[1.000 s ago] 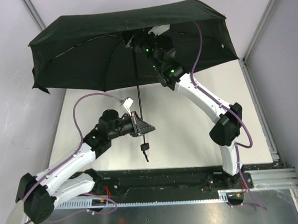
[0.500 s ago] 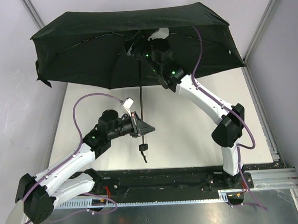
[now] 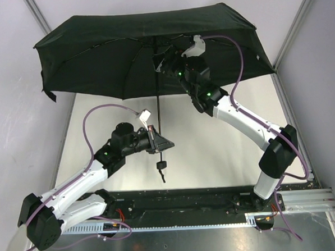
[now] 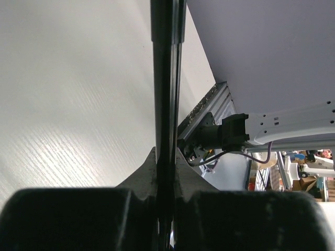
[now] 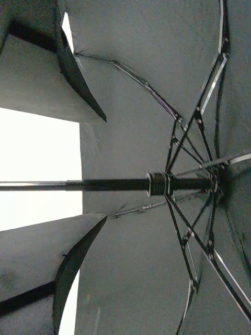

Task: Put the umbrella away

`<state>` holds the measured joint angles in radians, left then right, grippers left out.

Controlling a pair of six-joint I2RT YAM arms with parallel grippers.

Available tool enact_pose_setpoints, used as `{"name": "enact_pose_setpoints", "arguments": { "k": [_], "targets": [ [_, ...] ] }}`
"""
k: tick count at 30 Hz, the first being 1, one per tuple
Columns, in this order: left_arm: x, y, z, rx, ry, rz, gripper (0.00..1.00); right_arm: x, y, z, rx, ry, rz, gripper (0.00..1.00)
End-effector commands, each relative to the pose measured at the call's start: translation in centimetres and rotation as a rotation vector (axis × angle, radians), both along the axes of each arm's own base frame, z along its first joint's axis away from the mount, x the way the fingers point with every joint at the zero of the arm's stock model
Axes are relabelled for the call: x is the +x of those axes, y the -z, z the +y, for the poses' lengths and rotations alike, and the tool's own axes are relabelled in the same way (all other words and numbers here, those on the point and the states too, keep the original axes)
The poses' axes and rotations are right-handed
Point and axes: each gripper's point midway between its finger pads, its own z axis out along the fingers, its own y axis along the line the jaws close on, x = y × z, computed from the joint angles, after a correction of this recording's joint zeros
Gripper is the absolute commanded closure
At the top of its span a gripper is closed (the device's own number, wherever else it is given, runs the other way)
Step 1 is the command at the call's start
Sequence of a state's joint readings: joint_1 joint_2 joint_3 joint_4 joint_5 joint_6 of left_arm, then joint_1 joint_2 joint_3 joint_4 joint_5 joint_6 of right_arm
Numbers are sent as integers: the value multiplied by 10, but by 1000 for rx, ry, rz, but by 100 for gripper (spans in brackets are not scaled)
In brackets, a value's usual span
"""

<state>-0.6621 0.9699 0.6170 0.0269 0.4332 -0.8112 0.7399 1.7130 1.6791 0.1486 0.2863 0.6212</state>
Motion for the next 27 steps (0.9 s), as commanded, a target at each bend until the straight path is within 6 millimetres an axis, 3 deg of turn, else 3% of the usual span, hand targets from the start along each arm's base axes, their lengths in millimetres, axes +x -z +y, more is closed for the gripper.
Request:
{"name": "enact_pose_setpoints", "arguments": {
  "k": [1, 13, 20, 27],
  "targets": [
    [3, -13, -2, -26, 10, -45, 100, 13, -23, -21, 68, 93, -21, 28],
    [-1, -20, -2, -43, 30, -57, 100, 44, -19, 15, 109, 64, 34, 25],
    [-3, -22, -1, -47, 32, -70, 100, 59, -18, 20, 113, 89, 15, 41],
    [-5, -19, 0, -44, 33, -66, 100, 74, -30, 18, 112, 132, -31, 45]
  ]
}}
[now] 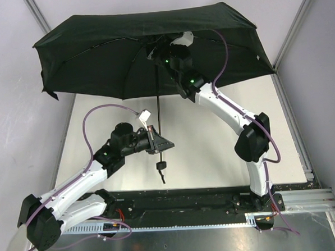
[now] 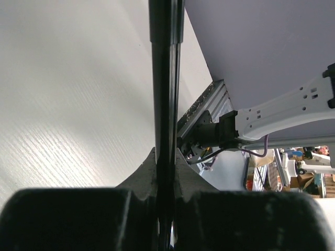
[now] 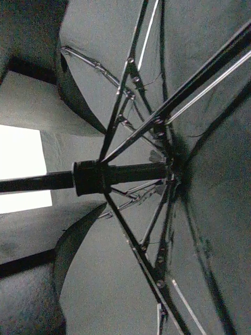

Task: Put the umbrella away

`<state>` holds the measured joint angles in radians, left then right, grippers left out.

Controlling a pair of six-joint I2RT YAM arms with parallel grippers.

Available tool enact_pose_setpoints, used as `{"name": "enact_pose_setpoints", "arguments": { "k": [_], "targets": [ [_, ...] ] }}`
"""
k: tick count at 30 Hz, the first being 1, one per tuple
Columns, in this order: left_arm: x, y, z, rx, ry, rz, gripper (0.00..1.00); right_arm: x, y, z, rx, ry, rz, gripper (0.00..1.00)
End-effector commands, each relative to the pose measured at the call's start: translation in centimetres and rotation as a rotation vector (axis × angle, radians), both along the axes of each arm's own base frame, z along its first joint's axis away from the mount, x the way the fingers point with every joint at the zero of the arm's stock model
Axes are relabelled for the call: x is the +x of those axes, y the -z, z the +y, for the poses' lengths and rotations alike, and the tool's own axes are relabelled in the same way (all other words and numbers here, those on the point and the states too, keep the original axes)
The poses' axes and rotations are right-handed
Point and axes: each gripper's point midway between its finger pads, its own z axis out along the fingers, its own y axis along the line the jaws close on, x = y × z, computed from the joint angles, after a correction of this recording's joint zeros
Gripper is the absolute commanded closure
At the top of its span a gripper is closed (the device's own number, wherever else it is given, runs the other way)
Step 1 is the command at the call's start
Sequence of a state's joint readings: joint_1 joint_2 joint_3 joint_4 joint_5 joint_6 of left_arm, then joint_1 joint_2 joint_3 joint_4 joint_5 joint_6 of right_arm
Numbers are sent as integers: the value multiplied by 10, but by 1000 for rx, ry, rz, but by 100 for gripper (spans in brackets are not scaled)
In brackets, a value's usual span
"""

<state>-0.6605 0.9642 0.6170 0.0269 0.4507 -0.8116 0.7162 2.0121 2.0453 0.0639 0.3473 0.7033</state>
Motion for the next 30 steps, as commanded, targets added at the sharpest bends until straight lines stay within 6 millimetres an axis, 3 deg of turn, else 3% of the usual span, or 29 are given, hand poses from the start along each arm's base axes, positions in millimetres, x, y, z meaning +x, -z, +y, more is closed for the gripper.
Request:
{"name": "enact_pose_setpoints", "arguments": {
  "k": [1, 8, 10, 12, 15, 17, 22, 25, 28, 30],
  "targets": [
    [-2, -16, 1, -36, 16, -65, 100, 9, -39, -12, 36, 68, -81, 46],
    [-2, -9, 5, -25, 0, -62, 100, 23, -41, -19, 38, 87, -63, 53],
    [-1, -7, 8, -23, -10, -63, 100, 25, -37, -22, 27, 78, -50, 65],
    [1, -5, 12, -20, -25, -60, 100, 25, -33, -20, 11, 27, -42, 89],
    [6, -5, 19, -21, -50, -58, 100, 13, -22, -8, -20, -142, -21, 99],
    [13, -8, 24, -25, -71, -59, 100, -2, -8, 2, 1, -283, 11, 100],
    [38, -23, 34, -25, -121, -89, 100, -75, 16, 11, 110, -537, 77, 100],
    [52, -34, 34, -23, -135, -108, 100, -118, 24, 11, 120, -595, 94, 100],
    [62, -47, 28, -34, -129, -111, 100, -151, 32, 16, 107, -616, 115, 100],
    [67, -55, 23, -42, -120, -112, 100, -165, 27, 20, 146, -643, 99, 100]
  ]
}}
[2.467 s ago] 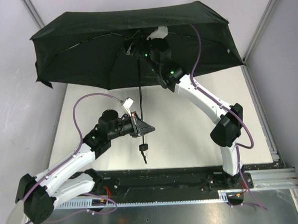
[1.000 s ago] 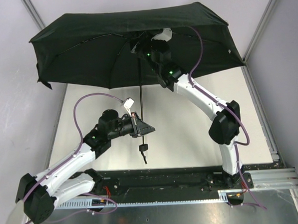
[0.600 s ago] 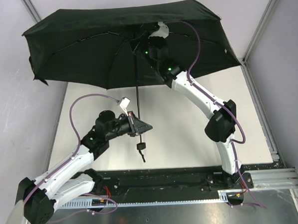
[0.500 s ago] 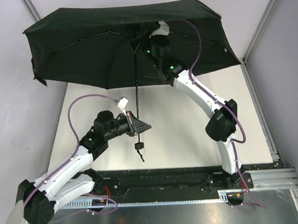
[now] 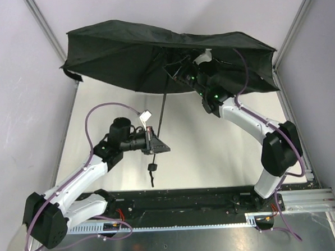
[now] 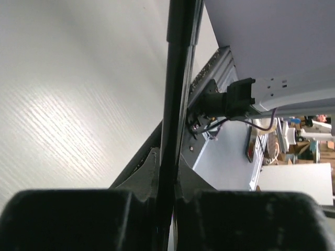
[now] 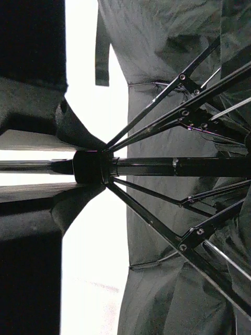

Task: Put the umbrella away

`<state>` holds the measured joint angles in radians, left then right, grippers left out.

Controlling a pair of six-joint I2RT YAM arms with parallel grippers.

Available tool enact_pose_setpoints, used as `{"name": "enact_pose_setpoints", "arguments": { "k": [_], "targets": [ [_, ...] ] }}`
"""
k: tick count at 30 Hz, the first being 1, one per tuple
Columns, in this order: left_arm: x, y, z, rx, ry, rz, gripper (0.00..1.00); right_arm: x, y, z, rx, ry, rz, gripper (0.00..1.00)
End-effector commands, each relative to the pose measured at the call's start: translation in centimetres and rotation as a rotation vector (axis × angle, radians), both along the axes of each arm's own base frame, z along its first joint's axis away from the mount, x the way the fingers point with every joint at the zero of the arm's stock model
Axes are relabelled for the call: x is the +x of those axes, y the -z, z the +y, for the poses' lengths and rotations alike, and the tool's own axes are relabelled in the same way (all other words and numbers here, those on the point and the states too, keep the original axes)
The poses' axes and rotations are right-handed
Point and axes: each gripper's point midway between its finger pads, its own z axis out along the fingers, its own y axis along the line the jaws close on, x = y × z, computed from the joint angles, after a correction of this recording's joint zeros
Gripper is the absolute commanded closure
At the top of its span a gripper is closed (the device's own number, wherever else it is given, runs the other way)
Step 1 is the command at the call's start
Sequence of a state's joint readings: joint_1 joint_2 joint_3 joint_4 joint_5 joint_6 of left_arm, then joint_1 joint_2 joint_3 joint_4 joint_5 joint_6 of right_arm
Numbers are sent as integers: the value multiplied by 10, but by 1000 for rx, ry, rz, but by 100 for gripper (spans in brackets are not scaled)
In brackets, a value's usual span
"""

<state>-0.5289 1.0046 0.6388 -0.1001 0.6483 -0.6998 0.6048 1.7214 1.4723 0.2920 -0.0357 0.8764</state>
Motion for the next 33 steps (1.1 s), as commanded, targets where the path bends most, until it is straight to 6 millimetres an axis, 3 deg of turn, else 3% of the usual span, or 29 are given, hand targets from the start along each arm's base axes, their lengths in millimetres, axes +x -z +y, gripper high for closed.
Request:
{"name": "enact_pose_setpoints", "arguments": {
  "k": [1, 5, 8, 13, 16, 20, 24, 26, 28, 30, 33],
  "targets": [
    [71, -78, 0, -106, -200, -179, 100, -111, -35, 53, 92, -353, -31, 100],
    [67, -80, -8, -111, -175, -172, 96, -83, -69, 24, 235, -309, -96, 100],
    [56, -66, -12, -106, -158, -140, 82, -67, -91, 7, 335, -292, -127, 100],
    [33, -35, -11, -94, -141, -89, 46, -55, -107, 4, 386, -281, -166, 100],
    [23, -22, -8, -87, -134, -70, 39, -52, -113, 4, 421, -292, -177, 100],
    [13, -10, -5, -80, -121, -37, 45, -43, -122, 1, 419, -288, -210, 100],
    [11, -11, -2, -80, -130, -35, 88, -34, -130, -4, 364, -310, -251, 100],
    [18, -20, -1, -87, -148, -37, 97, -32, -124, -3, 300, -346, -247, 100],
    [32, -36, -2, -100, -166, -61, 99, -35, -108, 0, 230, -382, -218, 100],
    [52, -64, -2, -115, -194, -123, 100, -52, -90, 9, 206, -425, -193, 100],
    [84, -101, -2, -129, -238, -203, 100, -104, -54, 39, 224, -491, -124, 100]
  ]
}}
